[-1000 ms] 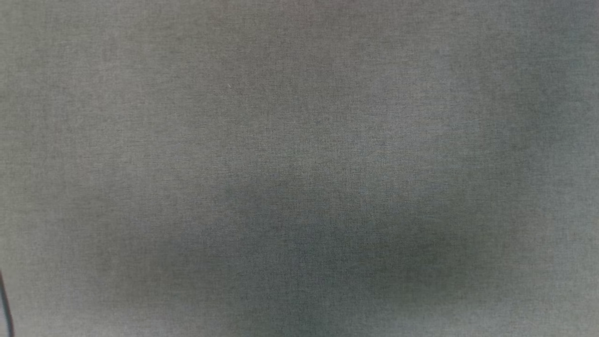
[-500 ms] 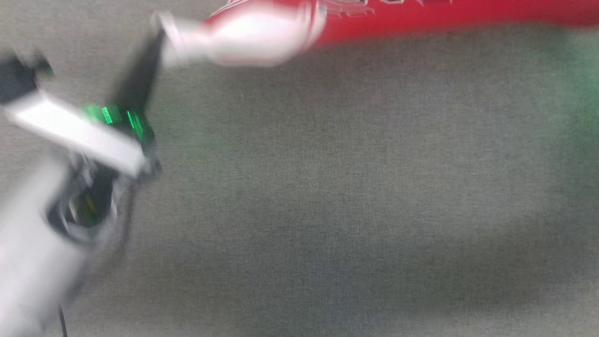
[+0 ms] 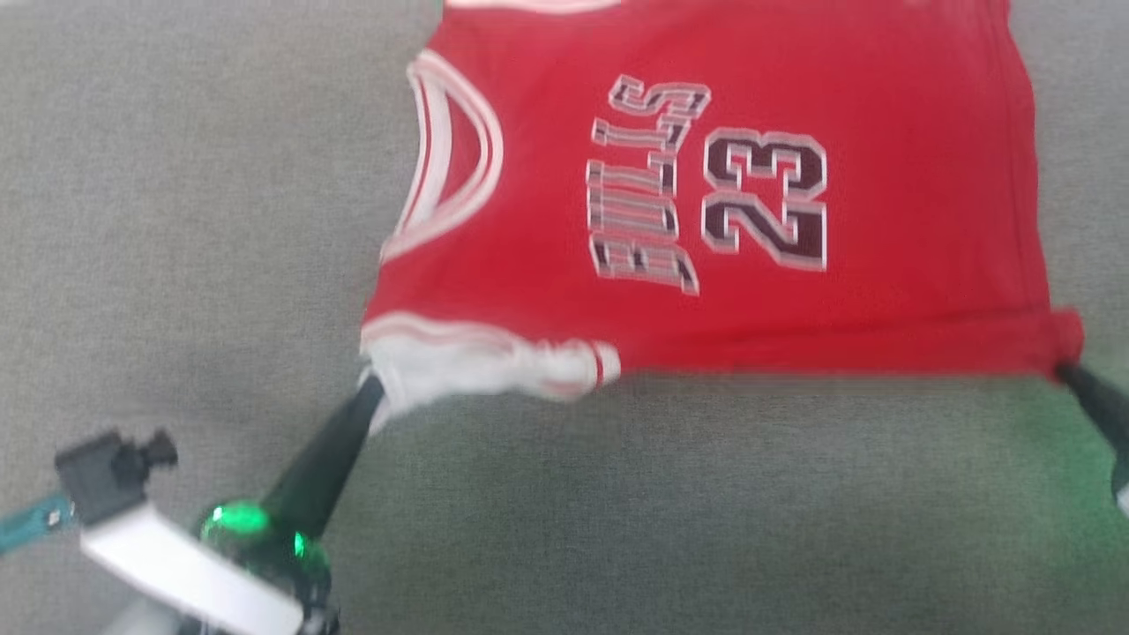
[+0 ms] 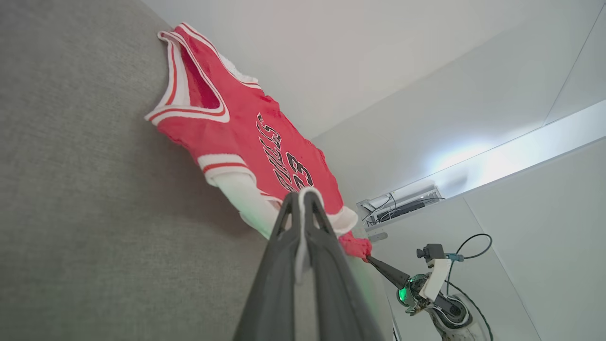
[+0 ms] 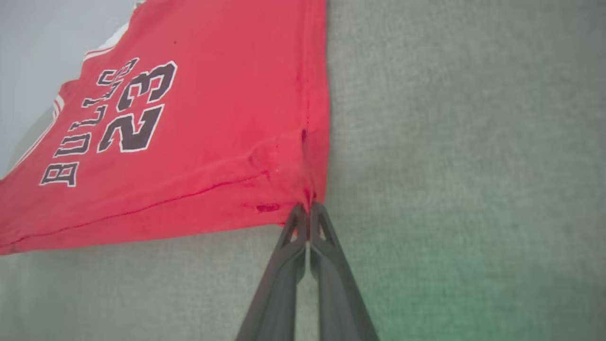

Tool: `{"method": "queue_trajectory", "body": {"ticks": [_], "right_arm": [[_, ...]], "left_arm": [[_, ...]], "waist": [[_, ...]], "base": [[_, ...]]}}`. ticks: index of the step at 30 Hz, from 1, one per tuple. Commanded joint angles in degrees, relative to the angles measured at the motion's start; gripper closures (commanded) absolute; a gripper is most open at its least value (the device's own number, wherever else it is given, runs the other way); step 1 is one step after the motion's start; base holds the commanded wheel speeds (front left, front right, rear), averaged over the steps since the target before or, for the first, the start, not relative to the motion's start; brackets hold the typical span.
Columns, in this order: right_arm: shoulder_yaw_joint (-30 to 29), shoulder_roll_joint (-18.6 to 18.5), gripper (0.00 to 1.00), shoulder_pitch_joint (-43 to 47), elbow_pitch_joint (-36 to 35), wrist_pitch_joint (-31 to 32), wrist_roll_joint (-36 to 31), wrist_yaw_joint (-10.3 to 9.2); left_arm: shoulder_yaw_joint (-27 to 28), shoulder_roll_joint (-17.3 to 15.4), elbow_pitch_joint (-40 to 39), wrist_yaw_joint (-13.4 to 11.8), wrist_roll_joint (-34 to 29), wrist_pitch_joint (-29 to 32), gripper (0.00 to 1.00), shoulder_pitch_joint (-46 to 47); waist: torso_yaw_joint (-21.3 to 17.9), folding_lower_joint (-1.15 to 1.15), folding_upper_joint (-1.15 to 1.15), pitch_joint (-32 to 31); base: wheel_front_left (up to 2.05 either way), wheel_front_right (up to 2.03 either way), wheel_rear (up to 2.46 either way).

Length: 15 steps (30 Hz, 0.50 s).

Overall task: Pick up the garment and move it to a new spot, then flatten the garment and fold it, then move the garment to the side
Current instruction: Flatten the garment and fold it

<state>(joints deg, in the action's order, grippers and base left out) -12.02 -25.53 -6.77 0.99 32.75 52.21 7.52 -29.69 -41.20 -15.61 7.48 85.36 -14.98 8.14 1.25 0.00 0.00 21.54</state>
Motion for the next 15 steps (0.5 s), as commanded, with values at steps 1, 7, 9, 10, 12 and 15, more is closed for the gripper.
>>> {"method": "queue_trajectory", "body": {"ticks": [1, 7, 9, 10, 12, 15], "right_arm": [[-1.0, 0.78, 1.0, 2.89, -2.78, 1.56, 0.62, -0.04], [-4.89, 2.98, 1.0, 8.53, -9.49, 4.26, 0.18, -0.04], [-5.97, 3.92, 1.0, 8.56, -10.85, 4.69, 0.03, -0.04], [-6.29, 4.37, 1.0, 7.89, -11.28, 4.91, -0.26, -0.04], [-6.7, 5.04, 1.0, 6.23, -11.3, 5.31, -0.73, -0.03], [-7.11, 5.48, 1.0, 3.07, -10.24, 5.98, -1.84, -0.03]], "left_arm": [[1.24, -0.51, -1.93, -0.04, -1.01, -0.25, 1.0, -2.61], [2.12, -2.49, -6.39, -0.04, -3.47, -0.26, 1.0, -7.56], [1.4, -3.4, -6.91, -0.05, -4.07, -0.26, 1.0, -6.03], [0.91, -3.95, -6.85, -0.04, -4.28, -0.14, 1.0, -4.63], [-0.44, -4.32, -6.48, -0.04, -4.12, 0.82, 1.0, -0.82], [-2.09, -3.98, -4.94, -0.04, -2.51, 3.03, 1.0, 6.53]], "waist": [[-0.24, 0.0, 0.0, -0.29], [-0.12, 0.0, 0.0, 0.12], [0.02, 0.0, 0.0, 0.39], [0.07, 0.0, 0.0, 0.5], [0.18, 0.0, 0.0, 0.68], [0.08, 0.0, 0.0, 1.22]], "base": [[0.0, 0.0, 0.0], [0.0, 0.0, 0.0], [0.0, 0.0, 0.0], [0.0, 0.0, 0.0], [0.0, 0.0, 0.0], [0.0, 0.0, 0.0]]}}
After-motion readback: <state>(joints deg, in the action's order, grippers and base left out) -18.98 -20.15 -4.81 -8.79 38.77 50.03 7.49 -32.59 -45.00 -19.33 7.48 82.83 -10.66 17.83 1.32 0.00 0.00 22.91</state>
